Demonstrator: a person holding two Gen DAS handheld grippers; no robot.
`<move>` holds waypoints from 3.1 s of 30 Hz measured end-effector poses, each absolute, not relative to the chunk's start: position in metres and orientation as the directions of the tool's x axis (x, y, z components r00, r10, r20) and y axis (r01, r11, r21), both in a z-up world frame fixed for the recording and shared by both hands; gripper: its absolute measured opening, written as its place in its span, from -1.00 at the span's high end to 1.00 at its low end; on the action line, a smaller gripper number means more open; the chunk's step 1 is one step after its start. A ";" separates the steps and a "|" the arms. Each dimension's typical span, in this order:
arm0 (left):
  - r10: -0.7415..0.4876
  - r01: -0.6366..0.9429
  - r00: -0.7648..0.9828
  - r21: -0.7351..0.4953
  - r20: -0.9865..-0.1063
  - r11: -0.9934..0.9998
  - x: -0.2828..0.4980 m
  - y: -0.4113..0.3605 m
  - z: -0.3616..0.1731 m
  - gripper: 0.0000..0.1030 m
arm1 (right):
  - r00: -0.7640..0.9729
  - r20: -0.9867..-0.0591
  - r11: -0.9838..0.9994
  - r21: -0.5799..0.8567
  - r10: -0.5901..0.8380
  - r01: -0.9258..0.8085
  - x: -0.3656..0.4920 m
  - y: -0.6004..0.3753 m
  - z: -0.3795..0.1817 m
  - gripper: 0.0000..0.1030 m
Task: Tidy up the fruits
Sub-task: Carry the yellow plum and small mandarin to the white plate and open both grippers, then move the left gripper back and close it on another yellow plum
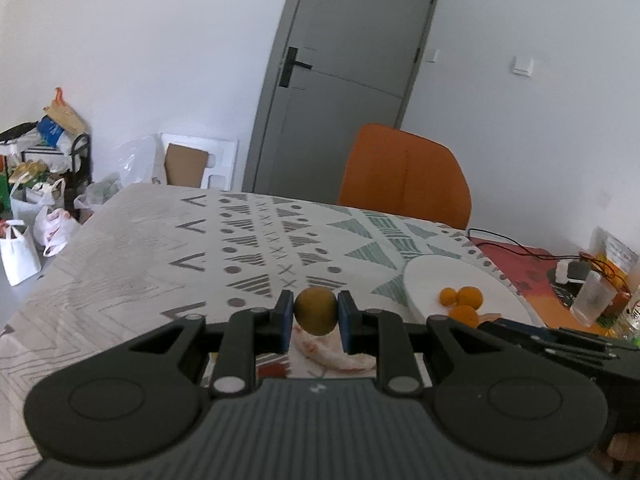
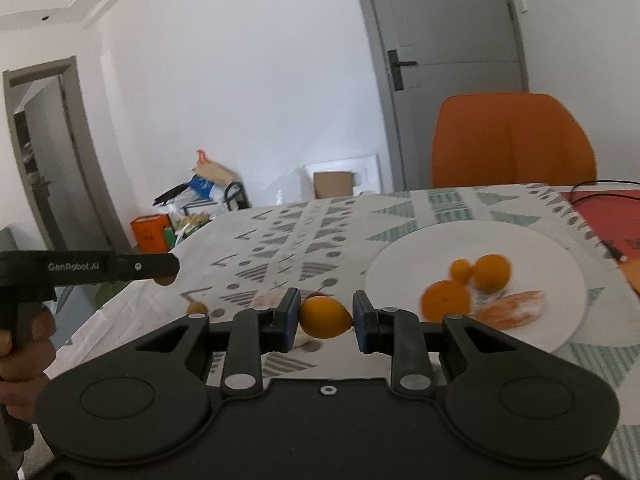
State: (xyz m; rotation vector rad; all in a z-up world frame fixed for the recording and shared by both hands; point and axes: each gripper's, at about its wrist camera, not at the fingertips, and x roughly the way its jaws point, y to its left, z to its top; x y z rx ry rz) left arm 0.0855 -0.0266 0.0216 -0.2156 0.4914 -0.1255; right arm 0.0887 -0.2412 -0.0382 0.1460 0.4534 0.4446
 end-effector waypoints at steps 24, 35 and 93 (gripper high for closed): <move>-0.247 0.180 0.848 -0.183 -0.469 0.967 0.117 -0.085 0.020 0.58 | 0.856 -0.383 0.926 0.286 0.347 -0.248 0.099 -0.304 -0.054 0.48; -0.276 0.224 0.818 -0.164 -0.504 0.961 0.140 -0.109 0.009 0.58 | 0.860 -0.394 0.927 0.312 0.325 -0.208 0.109 -0.316 -0.066 0.38; -0.064 0.021 0.883 -0.098 -0.464 0.995 0.108 -0.044 0.016 -0.79 | 0.857 -0.367 0.916 0.311 0.361 -0.253 0.093 -0.277 -0.055 -0.91</move>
